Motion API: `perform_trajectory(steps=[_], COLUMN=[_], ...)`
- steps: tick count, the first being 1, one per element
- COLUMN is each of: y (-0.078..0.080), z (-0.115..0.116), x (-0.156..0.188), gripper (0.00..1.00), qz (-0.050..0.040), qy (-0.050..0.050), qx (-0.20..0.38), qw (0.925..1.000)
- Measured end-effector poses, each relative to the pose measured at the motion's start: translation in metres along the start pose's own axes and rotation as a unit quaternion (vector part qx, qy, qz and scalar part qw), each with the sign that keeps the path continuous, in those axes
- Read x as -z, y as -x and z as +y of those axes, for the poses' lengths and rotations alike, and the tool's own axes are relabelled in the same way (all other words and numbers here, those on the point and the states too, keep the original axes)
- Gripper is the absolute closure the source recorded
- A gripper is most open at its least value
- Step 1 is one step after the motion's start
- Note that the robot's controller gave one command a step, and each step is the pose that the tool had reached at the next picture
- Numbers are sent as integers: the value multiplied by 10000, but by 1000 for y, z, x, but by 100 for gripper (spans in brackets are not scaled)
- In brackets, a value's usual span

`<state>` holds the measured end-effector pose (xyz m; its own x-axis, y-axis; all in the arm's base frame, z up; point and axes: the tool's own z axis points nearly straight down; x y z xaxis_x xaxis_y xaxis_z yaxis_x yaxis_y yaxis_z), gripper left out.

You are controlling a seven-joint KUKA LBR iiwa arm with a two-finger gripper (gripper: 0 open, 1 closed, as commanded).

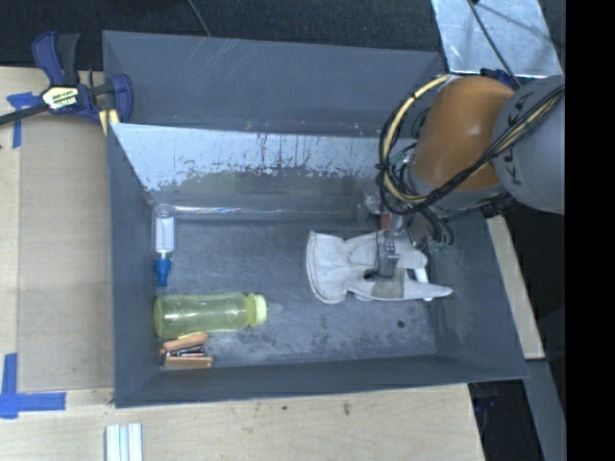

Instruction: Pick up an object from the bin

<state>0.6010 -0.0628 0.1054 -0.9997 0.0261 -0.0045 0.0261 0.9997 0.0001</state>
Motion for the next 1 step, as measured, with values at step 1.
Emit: perform_trajectory(steps=[1], y=[3], z=[10], x=[-33], gripper=[100], qz=[2], qy=[0], qx=[953], qw=[9954])
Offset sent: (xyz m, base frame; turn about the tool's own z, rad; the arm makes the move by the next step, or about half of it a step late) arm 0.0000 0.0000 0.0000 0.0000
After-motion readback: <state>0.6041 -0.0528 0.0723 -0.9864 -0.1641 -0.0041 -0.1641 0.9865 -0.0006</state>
